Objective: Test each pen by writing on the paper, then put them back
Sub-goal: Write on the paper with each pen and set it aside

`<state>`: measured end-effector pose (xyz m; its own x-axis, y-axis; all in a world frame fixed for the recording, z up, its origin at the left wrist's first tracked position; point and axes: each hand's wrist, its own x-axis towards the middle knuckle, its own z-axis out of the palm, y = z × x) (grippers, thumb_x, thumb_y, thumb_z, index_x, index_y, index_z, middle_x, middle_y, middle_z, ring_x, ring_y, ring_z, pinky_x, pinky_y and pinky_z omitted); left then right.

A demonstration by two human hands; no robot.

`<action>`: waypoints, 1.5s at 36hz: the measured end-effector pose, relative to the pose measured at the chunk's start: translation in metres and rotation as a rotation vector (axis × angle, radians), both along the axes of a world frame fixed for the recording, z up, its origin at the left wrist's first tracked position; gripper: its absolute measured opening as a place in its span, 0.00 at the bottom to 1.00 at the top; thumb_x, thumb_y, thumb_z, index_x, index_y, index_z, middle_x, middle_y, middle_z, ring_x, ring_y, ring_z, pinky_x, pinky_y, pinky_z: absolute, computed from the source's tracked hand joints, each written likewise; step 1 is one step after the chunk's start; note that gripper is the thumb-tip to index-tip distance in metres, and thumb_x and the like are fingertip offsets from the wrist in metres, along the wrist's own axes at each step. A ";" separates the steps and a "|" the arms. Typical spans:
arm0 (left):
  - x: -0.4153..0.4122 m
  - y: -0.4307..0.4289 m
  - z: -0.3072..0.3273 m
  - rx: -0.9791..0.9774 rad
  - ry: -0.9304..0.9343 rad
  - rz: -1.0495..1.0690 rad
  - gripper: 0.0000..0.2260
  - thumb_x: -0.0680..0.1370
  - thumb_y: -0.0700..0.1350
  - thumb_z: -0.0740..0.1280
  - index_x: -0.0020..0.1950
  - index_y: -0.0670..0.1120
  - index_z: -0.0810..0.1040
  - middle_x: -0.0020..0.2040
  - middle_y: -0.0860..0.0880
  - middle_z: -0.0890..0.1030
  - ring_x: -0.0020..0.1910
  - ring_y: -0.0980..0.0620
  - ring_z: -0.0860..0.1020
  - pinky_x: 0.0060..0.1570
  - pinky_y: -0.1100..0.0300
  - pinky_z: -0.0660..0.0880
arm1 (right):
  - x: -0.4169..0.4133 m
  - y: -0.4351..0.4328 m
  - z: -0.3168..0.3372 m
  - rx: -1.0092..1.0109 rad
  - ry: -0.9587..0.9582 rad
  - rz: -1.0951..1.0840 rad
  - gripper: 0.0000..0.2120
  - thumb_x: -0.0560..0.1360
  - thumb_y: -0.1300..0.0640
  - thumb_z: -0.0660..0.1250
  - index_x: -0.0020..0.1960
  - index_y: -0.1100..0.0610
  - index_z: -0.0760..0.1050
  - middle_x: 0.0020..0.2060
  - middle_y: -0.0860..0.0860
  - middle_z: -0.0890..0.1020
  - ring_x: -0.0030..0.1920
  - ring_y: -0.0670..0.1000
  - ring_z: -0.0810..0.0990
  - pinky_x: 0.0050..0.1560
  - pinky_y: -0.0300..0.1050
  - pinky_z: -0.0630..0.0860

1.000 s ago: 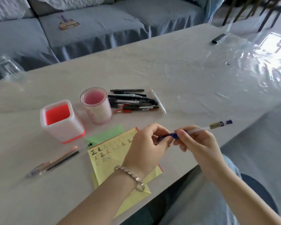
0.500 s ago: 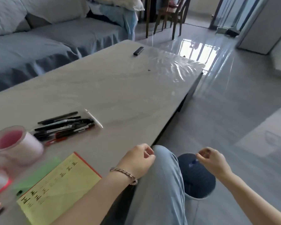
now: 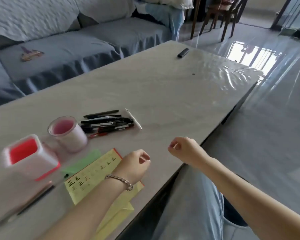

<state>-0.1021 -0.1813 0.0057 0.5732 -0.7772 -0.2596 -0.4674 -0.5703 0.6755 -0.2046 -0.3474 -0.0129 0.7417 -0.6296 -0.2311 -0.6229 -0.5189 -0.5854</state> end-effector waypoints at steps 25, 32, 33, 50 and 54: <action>0.057 0.182 -0.101 0.067 -0.481 0.420 0.22 0.74 0.53 0.56 0.61 0.43 0.76 0.66 0.43 0.73 0.67 0.48 0.62 0.65 0.56 0.55 | 0.194 0.062 -0.018 -0.331 0.086 0.493 0.11 0.73 0.56 0.59 0.51 0.52 0.77 0.53 0.48 0.79 0.54 0.52 0.76 0.55 0.46 0.72; 0.059 0.183 -0.105 0.043 -0.488 0.434 0.21 0.73 0.53 0.57 0.60 0.44 0.76 0.66 0.43 0.72 0.67 0.49 0.62 0.64 0.55 0.56 | 0.204 0.061 -0.028 -0.442 0.094 0.575 0.16 0.75 0.55 0.60 0.62 0.55 0.73 0.59 0.51 0.75 0.63 0.53 0.70 0.59 0.49 0.71; 0.058 0.183 -0.105 0.035 -0.489 0.437 0.21 0.73 0.53 0.57 0.60 0.44 0.76 0.66 0.43 0.73 0.67 0.49 0.63 0.64 0.55 0.57 | 0.205 0.063 -0.030 -0.452 0.102 0.582 0.17 0.76 0.56 0.60 0.63 0.56 0.72 0.60 0.52 0.75 0.64 0.54 0.68 0.59 0.49 0.71; 0.055 0.185 -0.103 -0.106 -0.473 0.466 0.21 0.74 0.52 0.57 0.64 0.46 0.72 0.72 0.46 0.64 0.72 0.51 0.57 0.67 0.59 0.52 | 0.173 0.073 -0.014 -0.511 0.201 0.676 0.11 0.80 0.50 0.56 0.56 0.56 0.71 0.52 0.54 0.79 0.55 0.56 0.75 0.59 0.49 0.69; 0.049 0.178 -0.090 -0.265 -0.489 0.499 0.24 0.74 0.53 0.59 0.68 0.47 0.64 0.72 0.47 0.62 0.72 0.50 0.57 0.70 0.56 0.55 | 0.139 0.093 0.016 -0.234 0.131 0.716 0.07 0.79 0.50 0.58 0.52 0.51 0.71 0.38 0.45 0.78 0.35 0.47 0.75 0.36 0.42 0.71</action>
<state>-0.0530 -0.0035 -0.0846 0.8761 -0.3957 0.2754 -0.4782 -0.6405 0.6010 -0.0654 -0.2542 0.0035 0.9629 -0.0488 -0.2654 -0.1447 -0.9235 -0.3553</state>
